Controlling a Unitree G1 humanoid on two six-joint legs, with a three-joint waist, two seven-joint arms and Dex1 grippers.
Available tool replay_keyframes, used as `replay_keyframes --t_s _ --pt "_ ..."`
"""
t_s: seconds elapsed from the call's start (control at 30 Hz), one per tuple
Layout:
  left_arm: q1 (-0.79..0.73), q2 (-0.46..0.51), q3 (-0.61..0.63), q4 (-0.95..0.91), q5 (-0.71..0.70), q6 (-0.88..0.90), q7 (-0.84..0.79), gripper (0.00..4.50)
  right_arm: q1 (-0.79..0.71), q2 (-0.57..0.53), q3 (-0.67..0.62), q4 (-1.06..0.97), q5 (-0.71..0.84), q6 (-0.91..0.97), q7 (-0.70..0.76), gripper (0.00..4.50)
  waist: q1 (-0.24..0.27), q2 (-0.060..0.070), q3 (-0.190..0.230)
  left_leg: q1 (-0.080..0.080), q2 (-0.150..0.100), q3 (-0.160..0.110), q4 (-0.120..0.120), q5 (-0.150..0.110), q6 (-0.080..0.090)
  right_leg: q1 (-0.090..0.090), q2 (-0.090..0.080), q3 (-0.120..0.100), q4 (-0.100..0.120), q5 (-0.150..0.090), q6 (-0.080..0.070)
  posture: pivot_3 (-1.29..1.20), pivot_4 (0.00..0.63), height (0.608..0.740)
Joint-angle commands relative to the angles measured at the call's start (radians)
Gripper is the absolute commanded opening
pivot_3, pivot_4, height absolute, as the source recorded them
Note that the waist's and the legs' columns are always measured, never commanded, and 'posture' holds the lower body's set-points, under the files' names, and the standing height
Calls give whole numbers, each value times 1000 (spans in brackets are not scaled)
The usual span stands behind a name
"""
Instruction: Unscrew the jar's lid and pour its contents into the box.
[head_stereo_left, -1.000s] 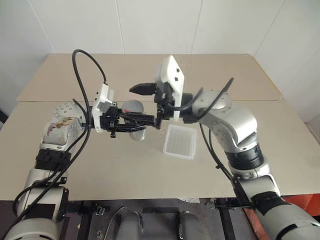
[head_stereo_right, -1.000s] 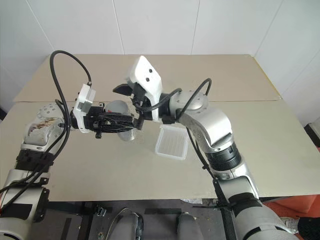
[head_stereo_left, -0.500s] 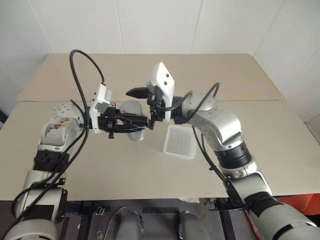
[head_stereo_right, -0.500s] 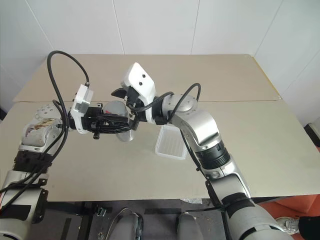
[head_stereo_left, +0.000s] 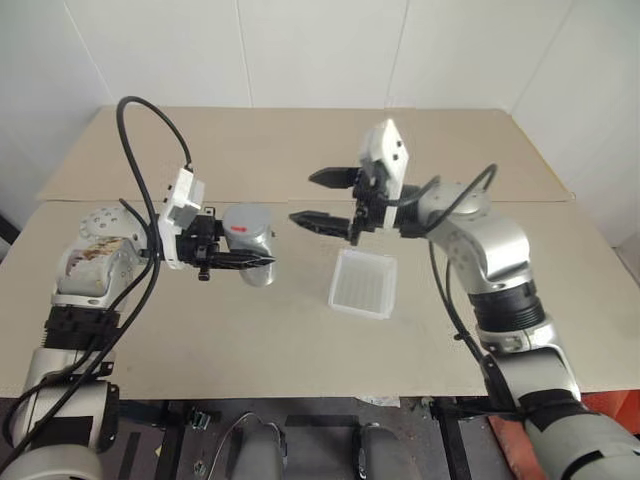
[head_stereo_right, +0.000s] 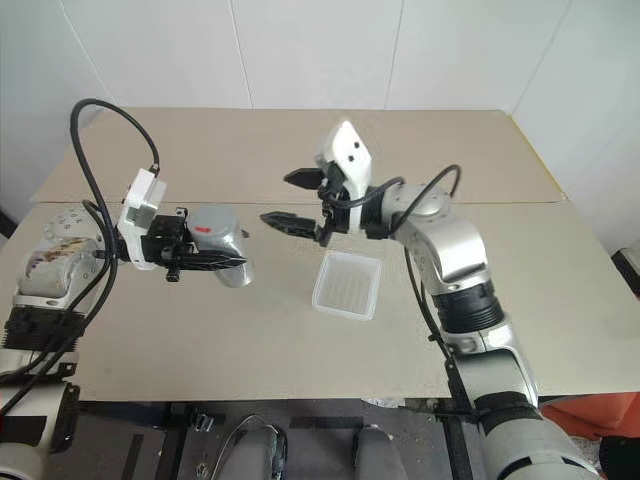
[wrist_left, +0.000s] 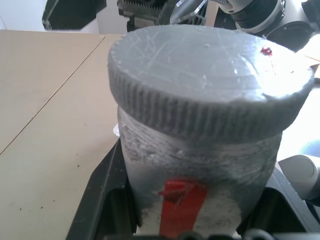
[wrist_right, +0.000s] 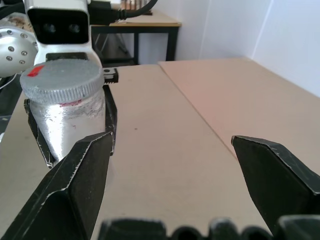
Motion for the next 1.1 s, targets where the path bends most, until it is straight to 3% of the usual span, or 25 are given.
replay_keyframes --t_s 0.03,0.4,0.8,1.1 --pt "-6 17 33 -32 -20 1 -9 1939 7 -11 -36 -32 18 -29 19 4446 -6 0 0 0 0 0 0 0 0 0 0 0 0 0 0 0 150 740" --pt "-39 -26 7 -1 2 -8 -4 1939 -21 94 13 -184 100 31 3 4446 -2 0 0 0 0 0 1 0 0 0 0 0 1 0 0 0 150 740" --pt "-61 -37 0 3 11 -1 -16 1939 -89 237 126 -117 -13 19 -112 4446 -3 0 0 0 0 0 1 0 0 0 0 0 2 0 0 0 150 740" --pt "-49 -24 8 -28 0 19 -11 1939 -94 235 104 -39 -49 -32 -84 4446 -3 0 0 0 0 0 1 0 0 0 0 0 2 0 0 0 150 740"
